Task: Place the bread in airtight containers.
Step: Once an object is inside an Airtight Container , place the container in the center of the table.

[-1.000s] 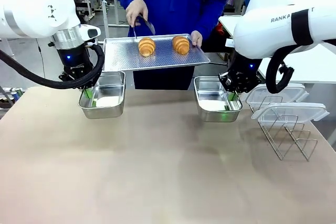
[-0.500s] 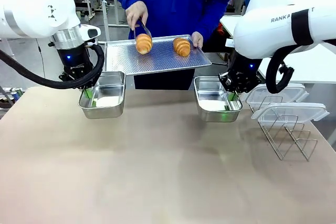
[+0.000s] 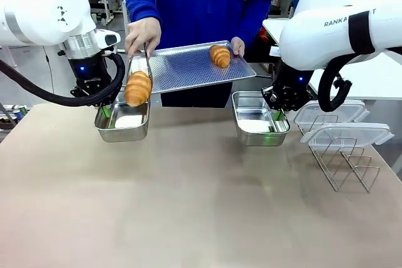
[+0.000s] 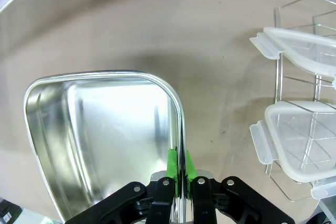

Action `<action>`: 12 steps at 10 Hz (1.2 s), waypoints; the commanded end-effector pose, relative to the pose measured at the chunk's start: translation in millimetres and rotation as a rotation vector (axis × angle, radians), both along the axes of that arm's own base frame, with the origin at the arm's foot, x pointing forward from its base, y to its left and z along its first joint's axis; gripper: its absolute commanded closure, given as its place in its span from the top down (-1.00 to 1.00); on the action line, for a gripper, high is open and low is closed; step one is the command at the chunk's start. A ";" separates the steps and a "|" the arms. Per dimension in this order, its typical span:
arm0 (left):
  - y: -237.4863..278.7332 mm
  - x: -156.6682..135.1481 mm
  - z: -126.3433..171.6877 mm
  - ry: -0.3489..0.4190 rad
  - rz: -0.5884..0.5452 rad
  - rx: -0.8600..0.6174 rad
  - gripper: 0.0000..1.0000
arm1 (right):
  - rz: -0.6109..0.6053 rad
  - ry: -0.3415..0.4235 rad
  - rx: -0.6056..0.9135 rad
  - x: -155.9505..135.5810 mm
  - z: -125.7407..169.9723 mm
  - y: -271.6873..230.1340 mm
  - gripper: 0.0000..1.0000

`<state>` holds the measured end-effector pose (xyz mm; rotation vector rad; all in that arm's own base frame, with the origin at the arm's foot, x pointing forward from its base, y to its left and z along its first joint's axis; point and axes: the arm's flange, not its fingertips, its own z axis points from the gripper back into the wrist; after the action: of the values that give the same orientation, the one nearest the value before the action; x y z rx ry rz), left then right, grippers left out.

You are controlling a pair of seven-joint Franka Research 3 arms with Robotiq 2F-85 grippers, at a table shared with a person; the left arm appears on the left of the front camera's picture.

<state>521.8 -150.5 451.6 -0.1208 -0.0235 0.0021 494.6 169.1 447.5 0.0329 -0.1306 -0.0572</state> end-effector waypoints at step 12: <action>0.2 -0.7 2.5 -0.005 -0.004 -0.001 -0.94 | -0.001 -0.010 0.001 -0.2 4.0 -0.2 -0.91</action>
<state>521.8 -150.4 451.5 -0.1207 -0.0233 0.0019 494.6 169.1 447.5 0.0329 -0.1306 -0.0572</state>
